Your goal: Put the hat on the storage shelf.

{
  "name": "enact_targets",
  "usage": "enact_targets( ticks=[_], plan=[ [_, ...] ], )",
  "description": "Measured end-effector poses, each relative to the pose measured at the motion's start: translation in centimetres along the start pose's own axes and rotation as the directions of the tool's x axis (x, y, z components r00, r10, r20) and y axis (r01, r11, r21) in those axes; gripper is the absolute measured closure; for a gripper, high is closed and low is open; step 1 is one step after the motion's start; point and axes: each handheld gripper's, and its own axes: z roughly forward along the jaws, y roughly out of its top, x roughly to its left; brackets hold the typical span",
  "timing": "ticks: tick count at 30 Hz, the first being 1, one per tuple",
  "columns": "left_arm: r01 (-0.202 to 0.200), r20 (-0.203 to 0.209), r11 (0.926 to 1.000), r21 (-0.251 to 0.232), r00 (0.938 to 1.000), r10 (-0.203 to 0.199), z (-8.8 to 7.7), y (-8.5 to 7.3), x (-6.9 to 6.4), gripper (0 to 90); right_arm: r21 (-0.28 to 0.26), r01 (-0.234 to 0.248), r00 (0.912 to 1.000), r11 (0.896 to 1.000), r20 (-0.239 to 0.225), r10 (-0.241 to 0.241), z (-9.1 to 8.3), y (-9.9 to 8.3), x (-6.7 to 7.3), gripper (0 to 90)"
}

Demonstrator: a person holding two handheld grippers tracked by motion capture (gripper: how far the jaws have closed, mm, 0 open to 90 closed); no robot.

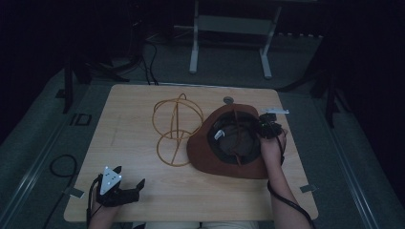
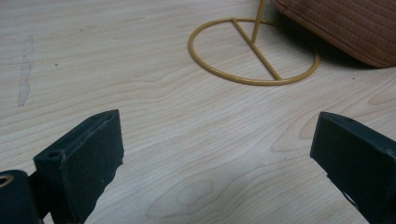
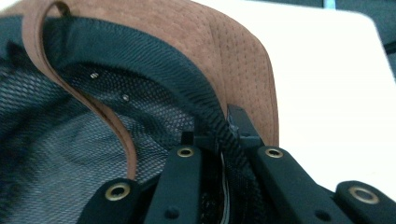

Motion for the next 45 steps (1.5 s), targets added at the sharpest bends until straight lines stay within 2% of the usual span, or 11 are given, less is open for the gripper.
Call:
enact_targets(
  ticks=[7, 8, 15, 20, 27, 31, 32, 35, 36, 39, 45],
  plan=[
    [-0.025, 0.017, 0.9997, -0.002, 0.9995, 0.025, -0.1, 0.4, -0.6, 3.3, -0.091, -0.041, 0.9985, 0.995, -0.040, 0.038, -3.0, 0.8, -0.5, 84.4],
    [-0.031, 0.024, 0.9995, 0.001, 0.9992, 0.031, -0.2, 0.6, -0.9, 3.4, -0.121, -0.046, 0.9978, 0.992, -0.052, 0.040, -4.3, 1.1, -0.7, 84.4],
    [-0.042, 0.053, 0.9991, -0.007, 0.9977, 0.043, -0.1, 1.5, -1.8, 3.4, -0.189, -0.080, 0.9947, 0.979, -0.079, 0.066, -7.3, 1.7, -1.9, 84.4],
    [-0.073, 0.081, 0.9972, -0.015, 0.9939, 0.074, 0.0, 2.9, -3.4, 4.3, -0.228, -0.084, 0.9939, 0.970, -0.089, 0.065, -9.3, 1.5, -2.7, 84.4],
    [-0.148, 0.154, 0.9884, -0.035, 0.9764, 0.151, 0.7, 5.3, -6.3, 5.1, -0.251, -0.067, 0.9961, 0.966, -0.073, 0.050, -11.6, 0.9, -3.5, 84.4],
    [-0.151, 0.166, 0.9878, -0.037, 0.9737, 0.155, 1.1, 5.9, -6.9, 5.1, -0.263, -0.067, 0.9963, 0.962, -0.069, 0.051, -12.4, 0.6, -3.7, 84.3],
    [-0.160, 0.201, 0.9861, -0.046, 0.9654, 0.166, 1.8, 7.1, -7.8, 5.7, -0.268, -0.063, 0.9967, 0.961, -0.066, 0.047, -12.9, 0.3, -3.8, 84.3],
    [-0.181, 0.223, 0.9823, -0.048, 0.9568, 0.187, 2.4, 8.1, -8.7, 5.7, -0.266, -0.064, 0.9967, 0.962, -0.066, 0.048, -13.2, -0.1, -4.0, 84.3],
    [-0.181, 0.223, 0.9823, -0.048, 0.9568, 0.187, 2.4, 8.1, -8.7, 5.8, -0.267, -0.067, 0.9964, 0.961, -0.069, 0.050, -13.3, -0.3, -4.0, 84.3],
    [-0.186, 0.263, 0.9815, -0.045, 0.9456, 0.191, 3.1, 9.6, -10.0, 5.8, -0.267, -0.062, 0.9966, 0.962, -0.069, 0.045, -13.5, -0.7, -4.0, 84.3],
    [-0.217, 0.300, 0.9742, -0.063, 0.9268, 0.225, 3.8, 11.7, -11.9, 6.3, -0.268, -0.058, 0.9964, 0.962, -0.075, 0.039, -13.6, -1.4, -3.9, 84.3]
  ],
)
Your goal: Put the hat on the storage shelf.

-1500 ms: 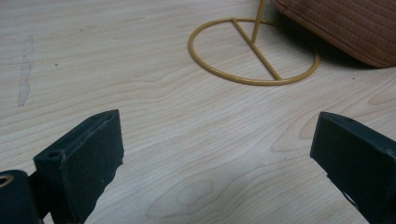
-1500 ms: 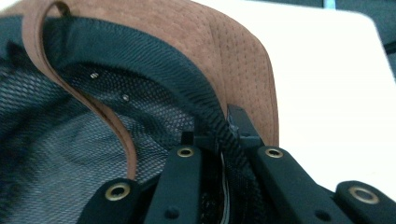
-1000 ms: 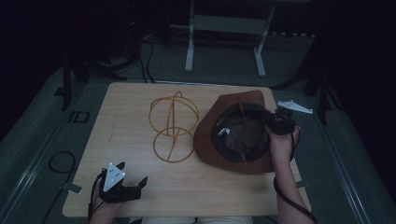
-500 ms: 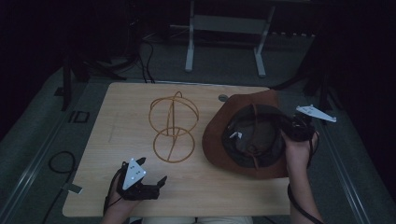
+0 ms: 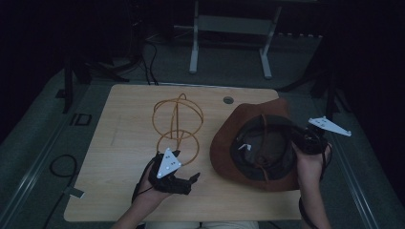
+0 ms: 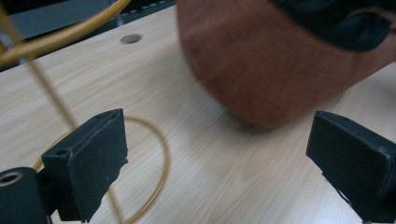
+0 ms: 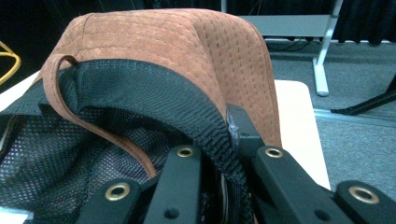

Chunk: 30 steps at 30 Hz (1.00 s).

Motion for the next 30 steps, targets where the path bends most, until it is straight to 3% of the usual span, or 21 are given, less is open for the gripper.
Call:
enact_targets(
  ticks=[6, 7, 9, 13, 17, 24, 30],
  plan=[
    [-0.030, 0.035, 0.9995, -0.008, 0.9990, 0.030, 0.9, 1.7, -1.0, 6.4, -0.001, 0.002, 1.0000, 1.000, -0.005, -0.002, -0.3, -0.2, 0.0, 84.3],
    [-0.025, 0.065, 0.9996, -0.013, 0.9976, 0.025, 1.2, 2.3, -1.3, 6.7, -0.002, 0.005, 1.0000, 1.000, -0.008, -0.005, -0.5, -0.2, 0.0, 84.3],
    [-0.017, 0.086, 0.9996, -0.024, 0.9961, 0.019, 1.6, 3.1, -1.8, 6.9, -0.003, 0.008, 0.9999, 1.000, -0.012, -0.008, -0.6, -0.3, 0.2, 84.3],
    [-0.059, 0.114, 0.9976, -0.037, 0.9914, 0.063, 2.4, 5.1, -3.1, 7.0, -0.007, 0.009, 0.9997, 1.000, -0.022, -0.010, -0.9, -0.4, 0.3, 84.3],
    [-0.087, 0.114, 0.9952, -0.044, 0.9892, 0.092, 3.6, 7.0, -3.6, 6.9, -0.011, 0.014, 0.9995, 1.000, -0.026, -0.015, -1.2, -0.4, 0.5, 84.3],
    [-0.104, 0.106, 0.9938, -0.037, 0.9885, 0.108, 5.8, 9.9, -3.6, 7.0, -0.012, 0.023, 0.9994, 1.000, -0.027, -0.023, -1.6, -0.4, 0.6, 84.3],
    [-0.099, 0.084, 0.9949, -0.015, 0.9914, 0.100, 7.8, 11.7, -3.2, 7.0, -0.011, 0.016, 0.9993, 1.000, -0.033, -0.016, -1.6, -0.6, 0.6, 84.3]
  ],
)
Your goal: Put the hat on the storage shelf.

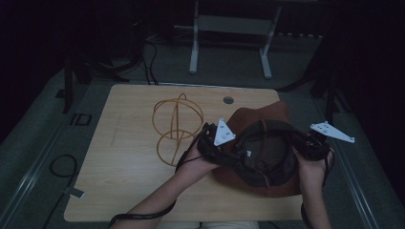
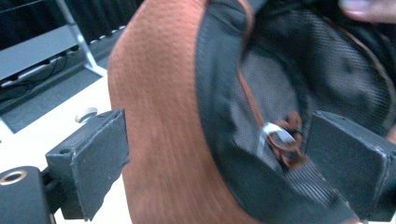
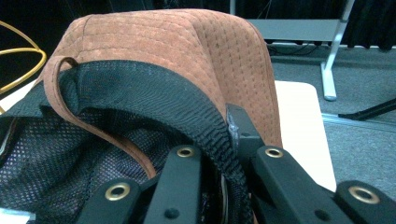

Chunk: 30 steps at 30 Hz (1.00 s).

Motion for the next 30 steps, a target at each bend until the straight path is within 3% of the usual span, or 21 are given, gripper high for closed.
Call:
enact_targets(
  ticks=[13, 18, 21, 22, 26, 30],
  plan=[
    [0.032, -0.065, 0.9980, 0.054, 0.9975, -0.028, 3.4, 1.8, 1.3, 11.3, -0.028, 0.023, 0.9995, 0.999, -0.020, -0.023, -0.9, 0.8, 0.8, 84.3],
    [0.015, -0.073, 0.9938, 0.110, 0.9973, -0.007, 4.6, 1.9, 1.2, 15.5, -0.040, 0.029, 0.9990, 0.999, -0.034, -0.030, -1.1, 0.8, 1.4, 84.3],
    [0.024, -0.070, 0.9930, 0.116, 0.9974, -0.016, 4.9, 1.8, 1.2, 25.6, -0.040, 0.034, 0.9989, 0.999, -0.032, -0.035, -1.2, 0.8, 1.6, 84.3],
    [0.026, -0.074, 0.9919, 0.125, 0.9971, -0.016, 5.2, 1.7, 1.3, 33.7, -0.038, 0.034, 0.9988, 0.999, -0.033, -0.035, -1.2, 0.7, 1.7, 84.3],
    [0.063, -0.087, 0.9875, 0.144, 0.9949, -0.051, 6.1, 1.5, 1.5, 51.5, -0.035, 0.030, 0.9989, 0.999, -0.035, -0.031, -1.2, 0.4, 1.7, 84.4],
    [0.053, -0.119, 0.9813, 0.185, 0.9925, -0.031, 6.8, 1.5, 1.4, 67.2, -0.022, 0.031, 0.9987, 0.999, -0.040, -0.032, -1.1, 0.0, 1.8, 84.3]
  ],
)
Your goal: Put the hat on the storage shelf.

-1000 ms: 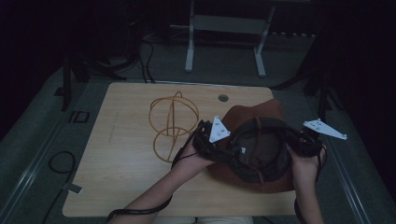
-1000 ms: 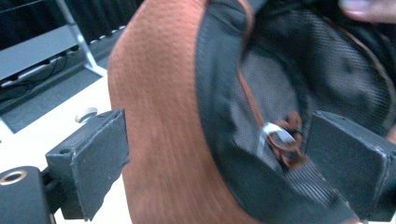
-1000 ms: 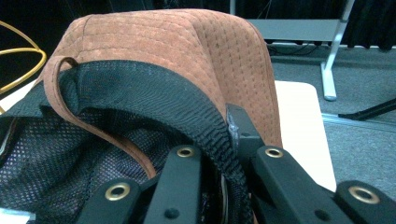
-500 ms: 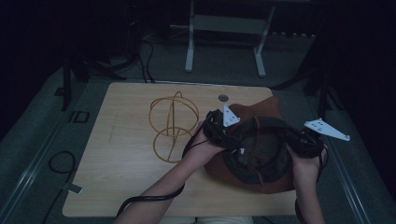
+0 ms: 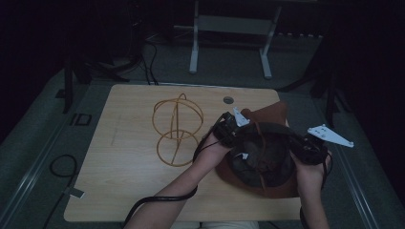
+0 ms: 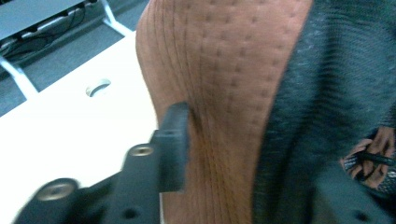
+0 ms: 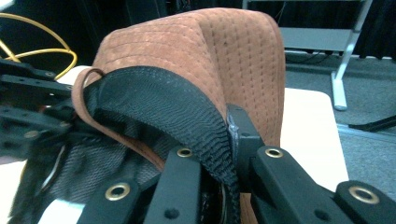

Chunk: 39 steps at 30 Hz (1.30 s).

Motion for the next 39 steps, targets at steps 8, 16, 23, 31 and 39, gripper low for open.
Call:
enact_targets(
  ticks=[8, 16, 23, 31, 39],
  plan=[
    [0.004, -0.067, 0.9997, -0.025, 0.9977, -0.006, -0.2, 0.7, 0.1, 86.4, 0.005, 0.008, 1.0000, 1.000, -0.003, -0.008, 0.2, -0.5, 0.6, 83.8],
    [-0.019, -0.109, 0.9963, -0.084, 0.9940, 0.010, -1.6, 1.8, 0.0, 86.6, -0.019, 0.015, 0.9998, 1.000, -0.012, -0.015, -0.7, -0.7, 0.9, 78.7],
    [-0.043, -0.129, 0.9916, -0.122, 0.9913, 0.027, -2.7, 2.4, 0.1, 86.7, -0.025, 0.035, 0.9978, 0.999, -0.055, -0.036, -2.1, -1.0, 1.5, 63.9],
    [-0.034, -0.143, 0.9776, -0.208, 0.9897, 0.004, -4.0, 2.4, 0.4, 86.7, -0.031, 0.058, 0.9846, 0.998, -0.164, -0.062, -4.5, -1.9, 2.2, 49.6],
    [-0.027, -0.099, 0.9588, -0.283, 0.9951, -0.002, -5.2, 1.2, 1.2, 86.6, -0.068, 0.089, 0.9926, 0.994, -0.077, -0.094, -7.7, -1.6, -0.4, 50.4]
  ],
)
